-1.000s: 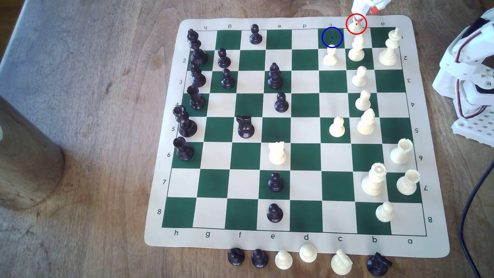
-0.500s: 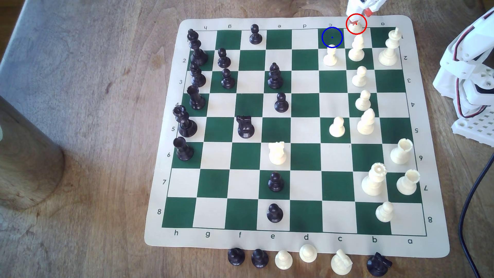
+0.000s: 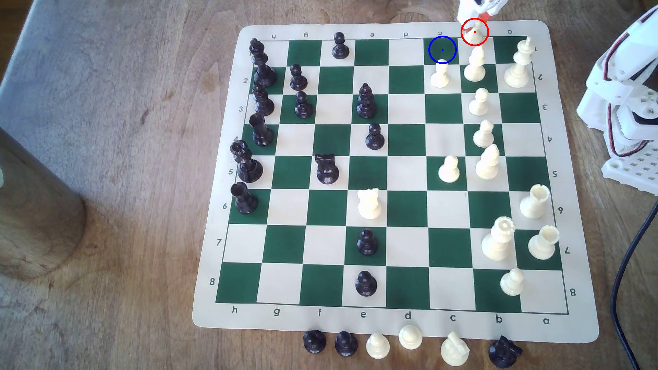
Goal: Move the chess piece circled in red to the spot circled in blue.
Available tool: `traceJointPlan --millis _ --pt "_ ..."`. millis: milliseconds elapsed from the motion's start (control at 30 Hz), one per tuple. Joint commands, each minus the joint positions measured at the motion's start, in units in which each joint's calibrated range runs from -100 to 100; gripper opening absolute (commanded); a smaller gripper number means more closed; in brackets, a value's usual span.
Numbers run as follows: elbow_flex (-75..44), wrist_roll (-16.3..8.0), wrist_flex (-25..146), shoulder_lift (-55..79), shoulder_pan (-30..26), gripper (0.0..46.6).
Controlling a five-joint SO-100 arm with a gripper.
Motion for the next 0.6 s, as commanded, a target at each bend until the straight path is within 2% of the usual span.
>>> traceJointPlan --millis 0,400,533,567 --pt "-2.45 0.59 -1.19 0.33 0.87 9.1" --pt "-2.26 0.83 -4.3 2.7 0.64 7.6" --pt "-2.26 0.78 -3.81 2.28 0.09 4.2" --pt "-2.17 0.78 -3.15 1.77 -0.3 0.2"
